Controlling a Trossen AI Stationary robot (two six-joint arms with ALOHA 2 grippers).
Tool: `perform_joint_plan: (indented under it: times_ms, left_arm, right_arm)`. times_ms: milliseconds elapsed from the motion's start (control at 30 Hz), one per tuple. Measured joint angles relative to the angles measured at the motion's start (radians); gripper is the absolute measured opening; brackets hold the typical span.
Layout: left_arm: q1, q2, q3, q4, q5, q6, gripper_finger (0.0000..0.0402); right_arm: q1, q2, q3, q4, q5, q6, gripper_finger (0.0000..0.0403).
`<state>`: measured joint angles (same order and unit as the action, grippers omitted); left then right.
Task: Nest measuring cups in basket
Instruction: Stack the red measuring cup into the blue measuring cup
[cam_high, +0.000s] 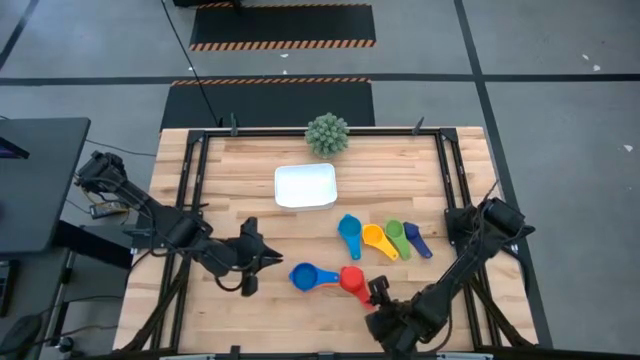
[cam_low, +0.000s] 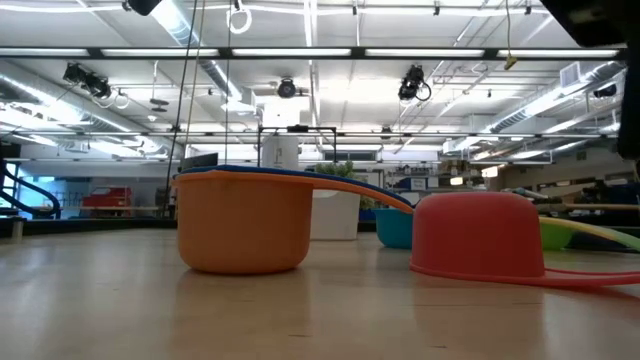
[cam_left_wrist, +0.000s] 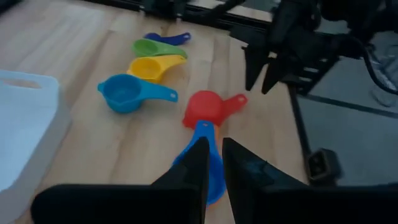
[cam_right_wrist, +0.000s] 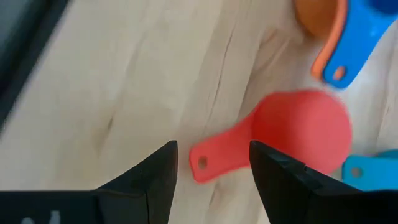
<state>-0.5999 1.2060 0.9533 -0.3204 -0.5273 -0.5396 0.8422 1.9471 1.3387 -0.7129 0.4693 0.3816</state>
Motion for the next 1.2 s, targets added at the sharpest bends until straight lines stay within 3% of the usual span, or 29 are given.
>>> perform_joint_plan:
  times_ms: [267, 833, 1200]
  left_arm:
    - [0.001, 0.0, -0.002, 0.013, -0.073, -0.048, 0.005]
    - [0.001, 0.0, -0.002, 0.018, -0.075, -0.08, 0.005]
    - [0.001, 0.001, -0.002, 0.018, -0.079, -0.079, 0.005]
  right_arm:
    - [0.02, 0.001, -0.077, 0.04, 0.0, 0.013, 0.0206]
    - [0.006, 0.016, -0.161, 0.172, 0.089, -0.092, 0.0204]
    - [0.015, 0.062, -0.16, 0.223, 0.116, -0.147, 0.0159]
